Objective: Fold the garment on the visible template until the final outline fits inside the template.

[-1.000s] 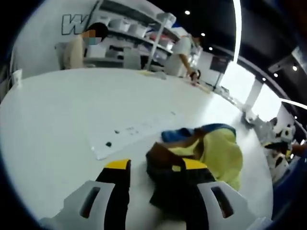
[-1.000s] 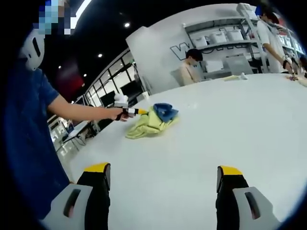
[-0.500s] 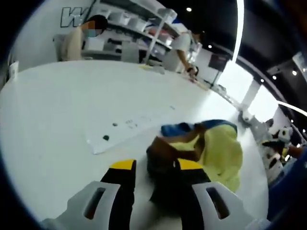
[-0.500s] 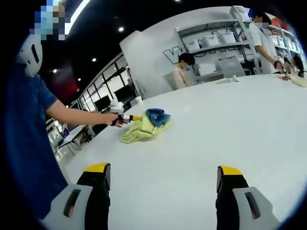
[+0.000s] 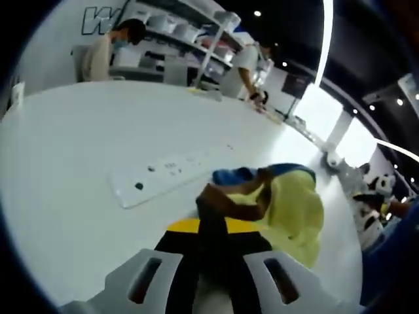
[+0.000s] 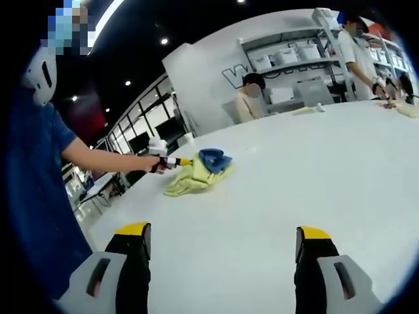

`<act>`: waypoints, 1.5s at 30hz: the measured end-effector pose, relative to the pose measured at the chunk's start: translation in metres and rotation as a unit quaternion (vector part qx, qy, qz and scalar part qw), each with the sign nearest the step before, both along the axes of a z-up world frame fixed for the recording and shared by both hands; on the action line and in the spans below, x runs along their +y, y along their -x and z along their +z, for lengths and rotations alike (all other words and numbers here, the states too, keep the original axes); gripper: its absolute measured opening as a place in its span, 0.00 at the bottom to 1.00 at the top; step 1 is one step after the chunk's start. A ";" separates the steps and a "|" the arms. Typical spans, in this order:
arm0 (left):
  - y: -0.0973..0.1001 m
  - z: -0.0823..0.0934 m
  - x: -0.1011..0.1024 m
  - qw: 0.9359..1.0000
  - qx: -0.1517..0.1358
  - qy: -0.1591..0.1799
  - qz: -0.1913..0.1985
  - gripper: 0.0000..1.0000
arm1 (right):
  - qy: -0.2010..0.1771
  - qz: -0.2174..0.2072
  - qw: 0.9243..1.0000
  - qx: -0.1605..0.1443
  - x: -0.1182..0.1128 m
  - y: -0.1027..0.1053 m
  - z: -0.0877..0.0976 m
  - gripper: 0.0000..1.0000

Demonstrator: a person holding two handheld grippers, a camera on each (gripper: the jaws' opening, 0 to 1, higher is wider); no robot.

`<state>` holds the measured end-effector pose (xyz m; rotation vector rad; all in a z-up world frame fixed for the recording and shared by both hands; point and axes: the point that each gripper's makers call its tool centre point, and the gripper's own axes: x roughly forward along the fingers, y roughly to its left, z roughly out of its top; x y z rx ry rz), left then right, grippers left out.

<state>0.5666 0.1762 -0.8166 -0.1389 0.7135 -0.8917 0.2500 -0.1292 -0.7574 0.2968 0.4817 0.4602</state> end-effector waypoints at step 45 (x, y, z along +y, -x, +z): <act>0.080 0.068 -0.018 0.995 -0.096 -0.001 -0.036 0.00 | -0.050 0.064 0.996 -0.023 0.052 -0.013 -0.003 0.87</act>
